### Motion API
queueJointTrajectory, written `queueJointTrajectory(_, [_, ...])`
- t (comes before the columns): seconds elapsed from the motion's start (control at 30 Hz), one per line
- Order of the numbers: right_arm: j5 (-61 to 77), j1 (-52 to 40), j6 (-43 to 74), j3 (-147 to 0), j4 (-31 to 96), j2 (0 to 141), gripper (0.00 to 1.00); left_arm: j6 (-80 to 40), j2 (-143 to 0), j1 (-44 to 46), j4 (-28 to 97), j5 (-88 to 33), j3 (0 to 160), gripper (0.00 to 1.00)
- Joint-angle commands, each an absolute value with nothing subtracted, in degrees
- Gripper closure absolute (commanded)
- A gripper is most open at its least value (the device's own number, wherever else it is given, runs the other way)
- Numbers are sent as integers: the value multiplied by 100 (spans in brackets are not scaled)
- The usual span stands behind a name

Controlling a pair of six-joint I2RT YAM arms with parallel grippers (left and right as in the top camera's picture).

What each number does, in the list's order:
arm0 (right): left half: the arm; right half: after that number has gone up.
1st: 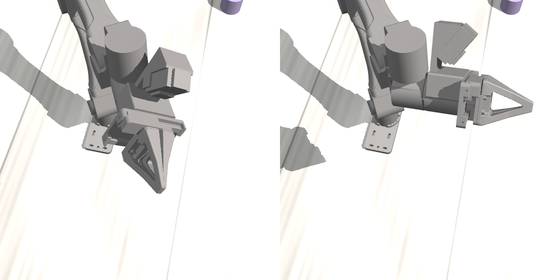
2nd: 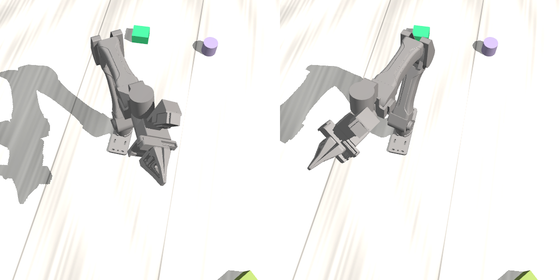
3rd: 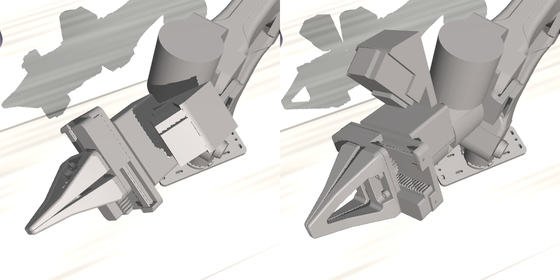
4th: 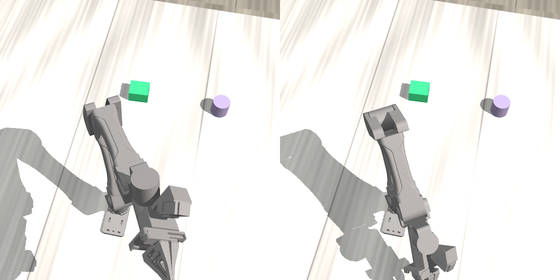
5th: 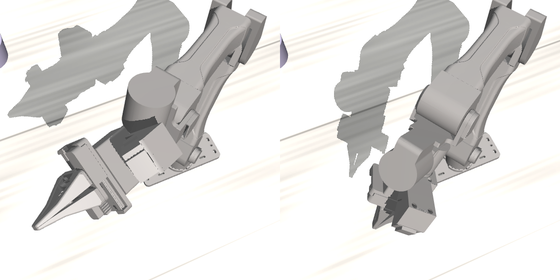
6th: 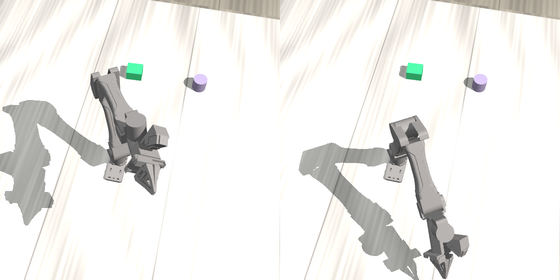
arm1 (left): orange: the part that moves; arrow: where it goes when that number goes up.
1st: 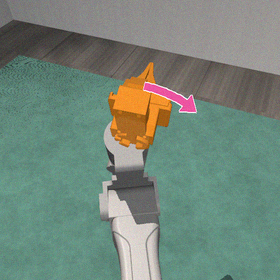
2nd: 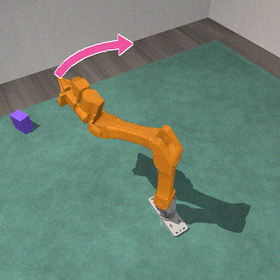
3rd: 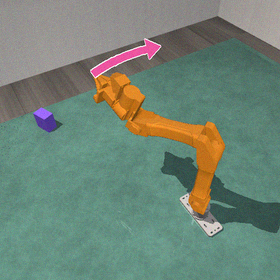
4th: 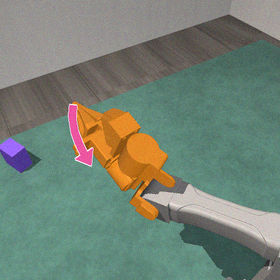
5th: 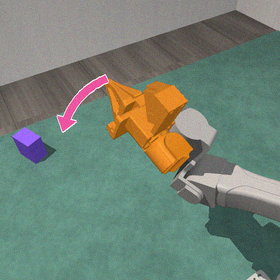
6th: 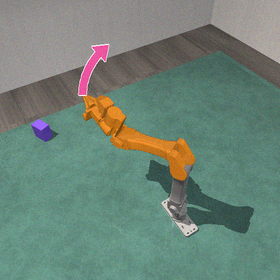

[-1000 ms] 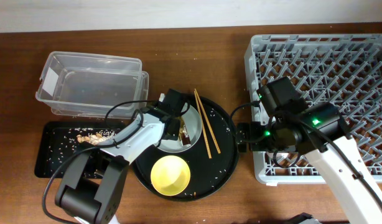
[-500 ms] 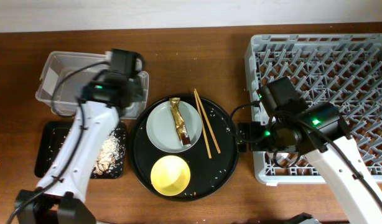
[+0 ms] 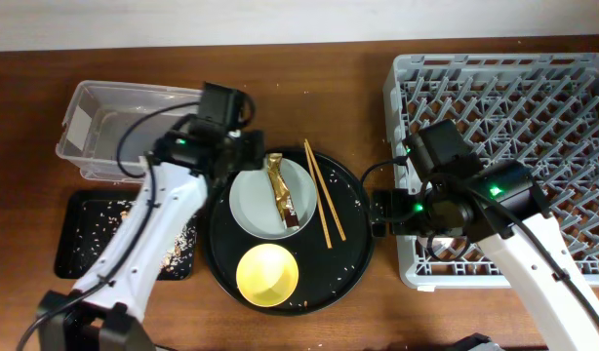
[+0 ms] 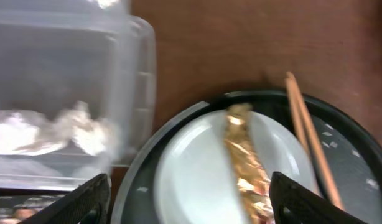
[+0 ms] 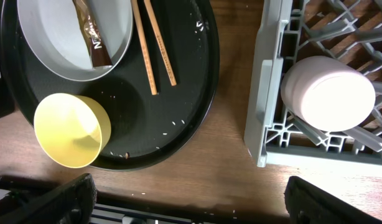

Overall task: Sort waste into correct bins and load items into the dishwasher rack
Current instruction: 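Grasp the tissue and gold wrapper from the white plate with left gripper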

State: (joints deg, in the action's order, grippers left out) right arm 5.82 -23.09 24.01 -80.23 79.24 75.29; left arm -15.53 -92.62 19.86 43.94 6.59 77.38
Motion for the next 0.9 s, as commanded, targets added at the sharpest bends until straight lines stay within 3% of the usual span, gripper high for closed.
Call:
queueJointTrajectory(0.0, [554, -2362, 2432, -8003, 7911, 7537, 2, -2193, -9813, 2491, 4233, 464, 7415, 20])
queueJointTrajectory(0.23, [556, -2362, 2432, -8003, 7911, 7537, 2, -3393, -10777, 3114, 3944, 261, 7413, 30])
queueJointTrajectory(0.4, [558, -2362, 2432, -8003, 7913, 7537, 2, -3669, -11421, 3107, 3975, 379, 7413, 48])
queueJointTrajectory(0.43, [558, -2362, 2432, -8003, 7922, 7537, 2, -3667, -11476, 3107, 3979, 311, 7413, 60])
queueJointTrajectory(0.47, [556, -2362, 2432, -8003, 7948, 7537, 2, -3662, -11465, 3089, 3992, 233, 7426, 88])
queueJointTrajectory(0.5, [556, -2362, 2432, -8003, 7964, 7537, 1, -3662, -11404, 3068, 4036, 193, 7467, 99])
queueJointTrajectory(0.73, [554, -2362, 2432, -8003, 8029, 7537, 2, -3044, -10106, 2451, 5063, 207, 8405, 99])
queueJointTrajectory(0.87, [552, -2362, 2432, -8003, 8014, 7537, 2, -2502, -9531, 1415, 4906, 281, 8418, 100])
